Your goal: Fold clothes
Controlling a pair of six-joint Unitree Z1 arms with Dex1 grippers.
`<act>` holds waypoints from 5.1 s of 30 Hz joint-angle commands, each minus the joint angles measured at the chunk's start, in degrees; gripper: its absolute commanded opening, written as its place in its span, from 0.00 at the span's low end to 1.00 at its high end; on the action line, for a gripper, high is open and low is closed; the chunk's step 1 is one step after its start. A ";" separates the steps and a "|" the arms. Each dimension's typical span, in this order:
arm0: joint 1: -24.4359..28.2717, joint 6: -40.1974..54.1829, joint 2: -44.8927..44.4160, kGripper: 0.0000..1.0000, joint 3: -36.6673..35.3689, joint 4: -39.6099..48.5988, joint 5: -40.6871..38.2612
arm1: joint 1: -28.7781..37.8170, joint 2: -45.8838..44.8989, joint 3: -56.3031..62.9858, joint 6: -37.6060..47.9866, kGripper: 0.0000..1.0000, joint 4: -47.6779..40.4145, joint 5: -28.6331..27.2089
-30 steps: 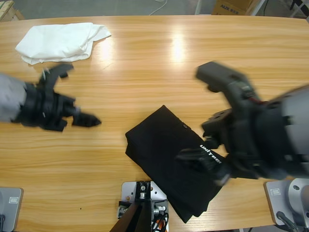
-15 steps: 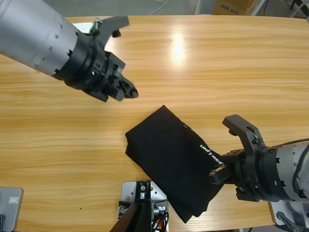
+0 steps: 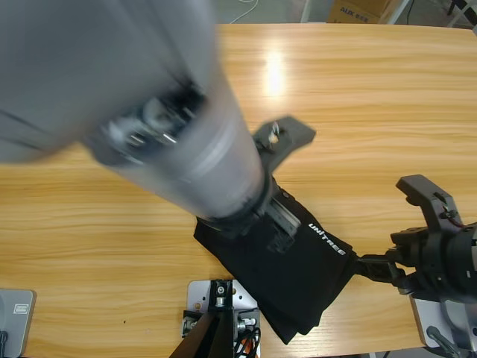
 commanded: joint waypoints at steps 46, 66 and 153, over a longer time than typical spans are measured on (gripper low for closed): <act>12.47 -32.09 20.46 0.99 4.55 -0.63 7.24 | 0.49 -13.35 3.80 1.06 1.00 10.97 -0.74; 19.45 -28.10 -4.50 0.91 10.62 -5.80 8.70 | 0.43 -7.67 -3.57 -9.92 0.06 0.58 -0.20; 36.52 -19.86 -15.47 0.00 64.87 -69.70 -11.83 | -26.76 33.58 -6.33 -28.56 0.00 -45.95 35.03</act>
